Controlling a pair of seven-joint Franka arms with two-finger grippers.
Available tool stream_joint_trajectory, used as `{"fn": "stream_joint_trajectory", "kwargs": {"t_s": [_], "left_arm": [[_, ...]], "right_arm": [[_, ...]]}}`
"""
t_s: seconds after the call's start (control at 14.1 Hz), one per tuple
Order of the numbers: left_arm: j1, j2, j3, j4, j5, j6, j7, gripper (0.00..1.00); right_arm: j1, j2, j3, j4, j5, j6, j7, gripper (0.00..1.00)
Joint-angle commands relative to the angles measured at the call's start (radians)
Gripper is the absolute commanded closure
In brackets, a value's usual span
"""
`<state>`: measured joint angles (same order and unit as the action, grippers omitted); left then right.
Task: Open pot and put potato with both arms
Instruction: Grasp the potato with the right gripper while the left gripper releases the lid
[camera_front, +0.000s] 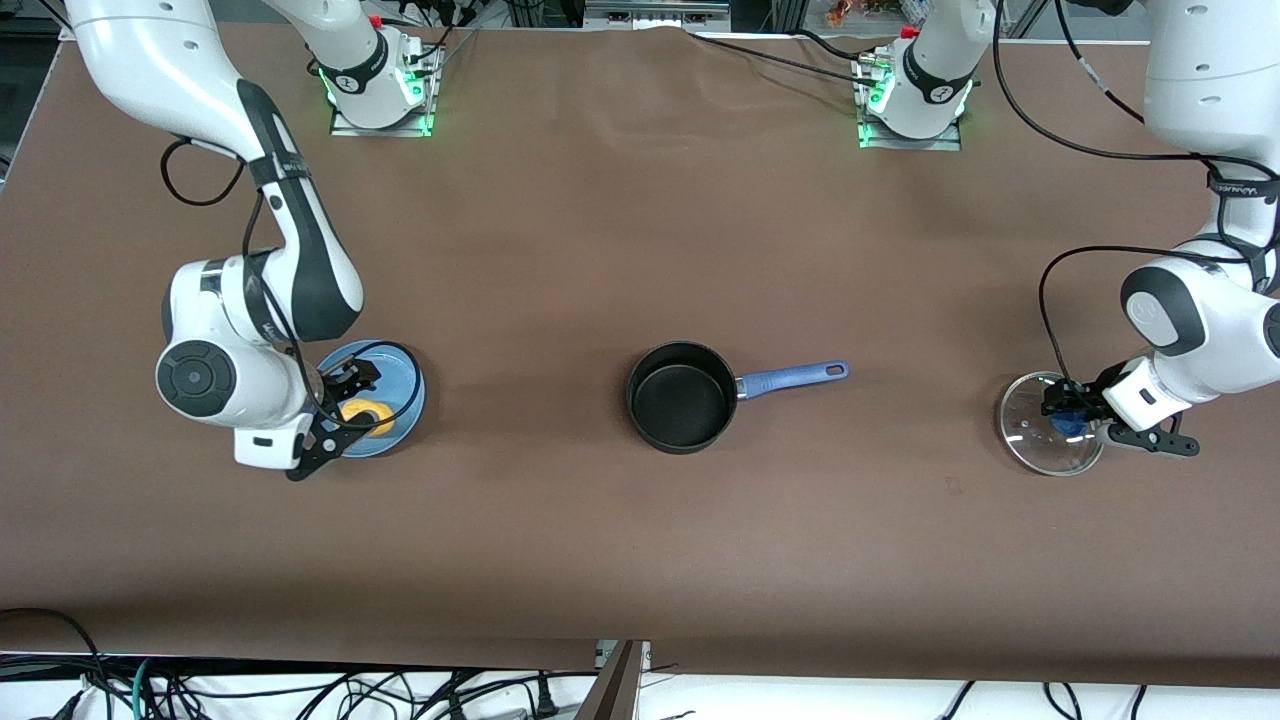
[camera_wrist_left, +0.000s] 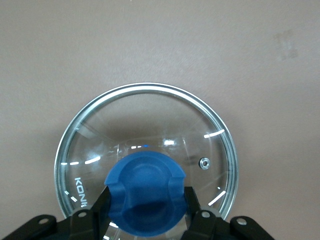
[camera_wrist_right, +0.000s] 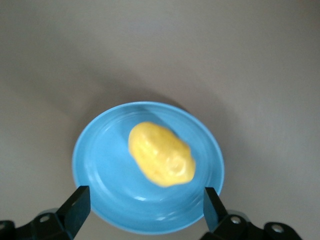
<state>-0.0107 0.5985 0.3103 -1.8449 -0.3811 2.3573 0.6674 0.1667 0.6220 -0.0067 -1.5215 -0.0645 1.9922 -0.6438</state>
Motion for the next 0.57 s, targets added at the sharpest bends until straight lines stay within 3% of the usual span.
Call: {"fn": "stream_joint_trajectory", "kwargs": {"t_s": [0.0,0.14,0.28,0.5], "left_arm": [[-0.002,-0.018,-0.007,0.019,-0.025,-0.009,0.025,0.0],[-0.008,-0.06,-0.007,0.08,0.04,-0.126,-0.005,0.0],[-0.009,-0.086,-0.014,0.217,0.137,-0.333,-0.153,0.0],[-0.006,-0.169,-0.129,0.348,0.295,-0.588,-0.444,0.0]], "right_arm": [[-0.016,0.034,0.005,0.003,-0.006,0.066,-0.216,0.0],[-0.029,0.038,0.005,-0.029,-0.005,0.115,-0.279,0.01],[-0.032,0.039,0.005,-0.066,0.006,0.143,-0.29,0.0],[-0.032,0.027,0.005,-0.155,0.06,0.194,-0.292,0.0]]}}
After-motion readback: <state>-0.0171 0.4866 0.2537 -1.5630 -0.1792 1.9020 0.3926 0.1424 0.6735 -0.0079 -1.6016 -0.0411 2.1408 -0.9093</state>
